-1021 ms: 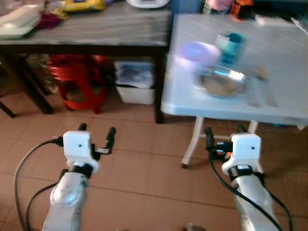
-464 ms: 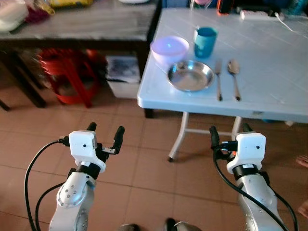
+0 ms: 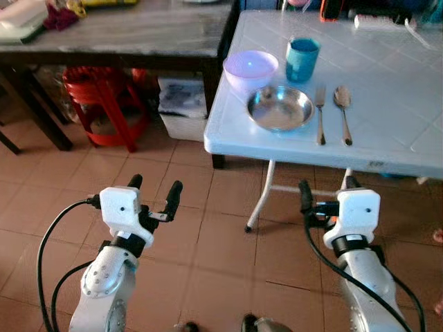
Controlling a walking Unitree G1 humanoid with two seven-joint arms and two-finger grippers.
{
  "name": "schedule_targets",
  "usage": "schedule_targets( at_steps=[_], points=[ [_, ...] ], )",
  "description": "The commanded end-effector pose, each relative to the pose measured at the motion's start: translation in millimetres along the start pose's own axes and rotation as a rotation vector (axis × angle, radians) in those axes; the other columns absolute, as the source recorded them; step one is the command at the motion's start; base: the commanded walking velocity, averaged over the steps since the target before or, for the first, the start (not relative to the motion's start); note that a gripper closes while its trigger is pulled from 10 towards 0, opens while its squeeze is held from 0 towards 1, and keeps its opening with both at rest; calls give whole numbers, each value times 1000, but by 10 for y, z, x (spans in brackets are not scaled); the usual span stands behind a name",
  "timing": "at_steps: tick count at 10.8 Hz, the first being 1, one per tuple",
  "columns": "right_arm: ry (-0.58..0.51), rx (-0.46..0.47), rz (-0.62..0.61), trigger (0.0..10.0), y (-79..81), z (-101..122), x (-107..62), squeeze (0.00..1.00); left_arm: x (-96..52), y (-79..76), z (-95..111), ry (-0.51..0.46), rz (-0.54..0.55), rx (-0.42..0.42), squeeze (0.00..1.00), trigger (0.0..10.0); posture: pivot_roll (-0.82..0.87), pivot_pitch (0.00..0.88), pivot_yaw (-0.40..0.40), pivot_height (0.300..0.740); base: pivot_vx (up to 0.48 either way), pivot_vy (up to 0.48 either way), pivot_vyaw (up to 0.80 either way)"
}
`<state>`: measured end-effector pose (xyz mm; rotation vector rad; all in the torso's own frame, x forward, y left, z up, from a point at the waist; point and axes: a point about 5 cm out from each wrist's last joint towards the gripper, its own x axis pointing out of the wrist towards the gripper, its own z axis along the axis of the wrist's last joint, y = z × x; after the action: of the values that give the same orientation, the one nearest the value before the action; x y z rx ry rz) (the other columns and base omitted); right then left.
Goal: Setting the table
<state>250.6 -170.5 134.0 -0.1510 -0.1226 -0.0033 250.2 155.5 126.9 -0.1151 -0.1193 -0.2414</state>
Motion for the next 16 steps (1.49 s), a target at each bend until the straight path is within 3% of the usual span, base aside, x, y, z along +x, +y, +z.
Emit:
schedule_targets(
  at_steps=[1,7,12,16],
  points=[
    [-8,-1,4,10000,-1,25,-3,0,-30,-2,-2,0,-7,6,0,10000,-83,181,57,740,292,0,0],
    [-34,-14,22,10000,12,78,32,0,-6,-35,18,-12,-26,2,0,10000,-84,168,52,740,281,0,-367],
    [-153,-56,48,10000,50,363,68,0,70,-119,151,-67,-63,7,0,10000,-89,168,52,740,100,0,0],
    [-131,-58,47,10000,45,324,24,0,47,-126,129,-57,-62,0,0,10000,-99,179,53,740,279,0,-756]
  ],
)
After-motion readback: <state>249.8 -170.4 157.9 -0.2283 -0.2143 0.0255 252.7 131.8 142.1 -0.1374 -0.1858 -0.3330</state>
